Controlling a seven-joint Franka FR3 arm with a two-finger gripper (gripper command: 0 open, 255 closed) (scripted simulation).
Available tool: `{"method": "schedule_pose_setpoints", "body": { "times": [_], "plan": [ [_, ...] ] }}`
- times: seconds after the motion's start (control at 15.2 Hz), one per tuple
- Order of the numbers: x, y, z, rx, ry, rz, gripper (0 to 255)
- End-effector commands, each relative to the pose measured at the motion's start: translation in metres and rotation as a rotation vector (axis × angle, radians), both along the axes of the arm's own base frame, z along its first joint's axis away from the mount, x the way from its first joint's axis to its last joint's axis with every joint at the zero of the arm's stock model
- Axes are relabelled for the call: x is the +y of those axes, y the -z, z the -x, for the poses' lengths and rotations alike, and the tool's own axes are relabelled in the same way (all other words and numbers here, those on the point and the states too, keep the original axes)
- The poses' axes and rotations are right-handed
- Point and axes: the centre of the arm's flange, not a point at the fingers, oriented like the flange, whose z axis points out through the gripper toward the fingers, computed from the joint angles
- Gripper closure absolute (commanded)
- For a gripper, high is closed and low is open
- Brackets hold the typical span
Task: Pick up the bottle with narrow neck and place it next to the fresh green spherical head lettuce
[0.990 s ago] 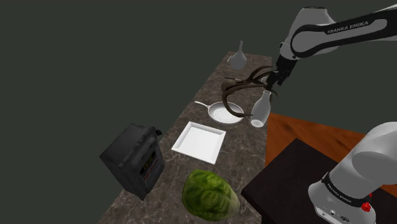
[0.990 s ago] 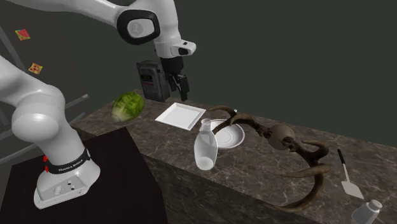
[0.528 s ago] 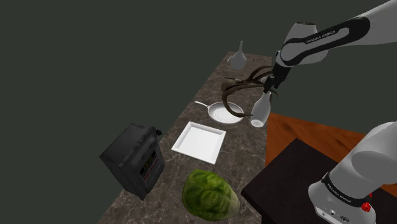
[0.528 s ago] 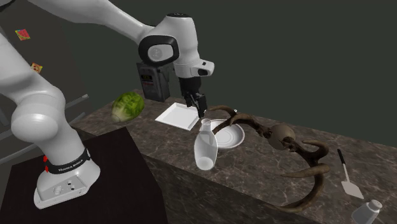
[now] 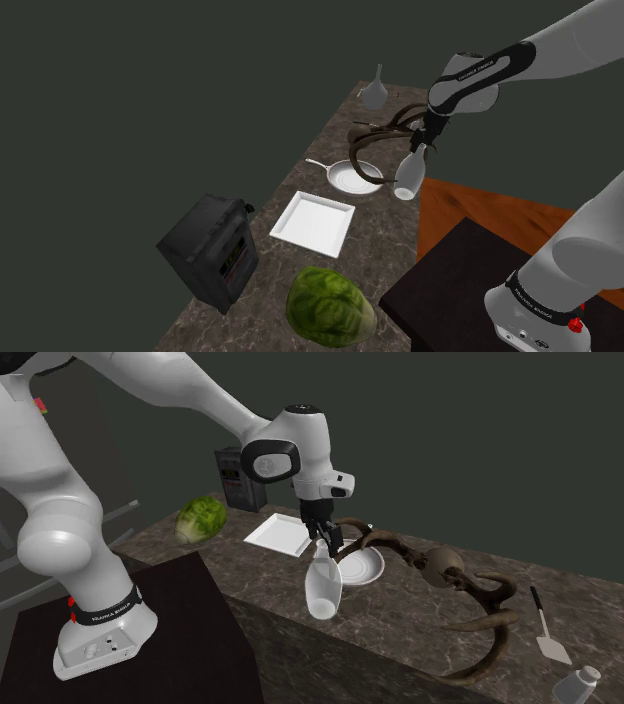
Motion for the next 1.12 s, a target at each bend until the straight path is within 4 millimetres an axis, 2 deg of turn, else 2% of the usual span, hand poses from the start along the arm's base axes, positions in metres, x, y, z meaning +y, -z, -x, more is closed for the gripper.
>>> {"method": "schedule_pose_setpoints", "body": {
  "times": [0.0, 0.13, 0.66, 0.73, 1.06],
  "plan": [
    [-0.001, 0.01, -0.001, 0.0, 0.0, 0.0, 0],
    [-0.001, 0.024, -0.003, 0.0, 0.0, 0.0, 0],
    [-0.001, 0.024, -0.003, 0.0, 0.0, 0.0, 0],
    [-0.001, 0.024, -0.003, 0.0, 0.0, 0.0, 255],
    [-0.001, 0.024, -0.003, 0.0, 0.0, 0.0, 255]
  ]
}}
